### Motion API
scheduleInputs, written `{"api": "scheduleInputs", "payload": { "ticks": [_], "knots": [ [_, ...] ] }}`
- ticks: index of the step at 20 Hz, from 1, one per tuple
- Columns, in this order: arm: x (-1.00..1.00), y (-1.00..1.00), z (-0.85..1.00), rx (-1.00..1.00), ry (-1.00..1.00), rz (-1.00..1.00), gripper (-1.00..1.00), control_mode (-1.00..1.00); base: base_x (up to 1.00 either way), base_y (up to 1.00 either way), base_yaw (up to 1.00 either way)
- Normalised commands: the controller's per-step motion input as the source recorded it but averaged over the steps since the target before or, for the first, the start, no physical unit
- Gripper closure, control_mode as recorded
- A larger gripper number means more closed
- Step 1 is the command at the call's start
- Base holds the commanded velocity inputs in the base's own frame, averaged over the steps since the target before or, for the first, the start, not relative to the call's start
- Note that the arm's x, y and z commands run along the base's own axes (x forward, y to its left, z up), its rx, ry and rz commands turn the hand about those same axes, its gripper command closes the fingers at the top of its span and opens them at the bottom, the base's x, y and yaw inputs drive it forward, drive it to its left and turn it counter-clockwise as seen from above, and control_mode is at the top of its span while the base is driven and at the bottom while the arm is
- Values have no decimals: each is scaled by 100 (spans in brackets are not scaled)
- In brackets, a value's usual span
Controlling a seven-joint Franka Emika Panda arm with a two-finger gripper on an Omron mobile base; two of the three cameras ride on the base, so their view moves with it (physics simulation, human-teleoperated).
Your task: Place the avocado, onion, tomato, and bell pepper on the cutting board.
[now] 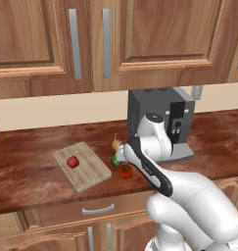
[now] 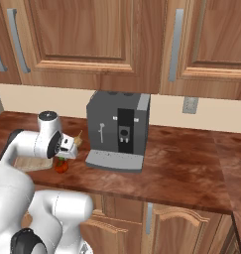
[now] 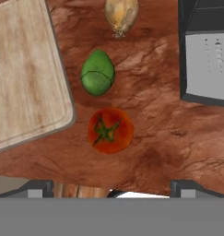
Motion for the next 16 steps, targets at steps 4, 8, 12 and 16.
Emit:
{"api": "scheduleInputs", "payload": {
  "ticks": [4, 8, 12, 16],
  "knots": [
    [0, 14, -24, 0, 0, 0, -100, -100, 0, 0, 0],
    [4, 5, -18, 0, 0, 0, -100, -100, 0, 0, 0],
    [13, 0, -17, 0, 0, 0, -100, -100, 0, 0, 0],
    [17, 1, -15, 0, 0, 0, -100, -100, 0, 0, 0]
  ]
}}
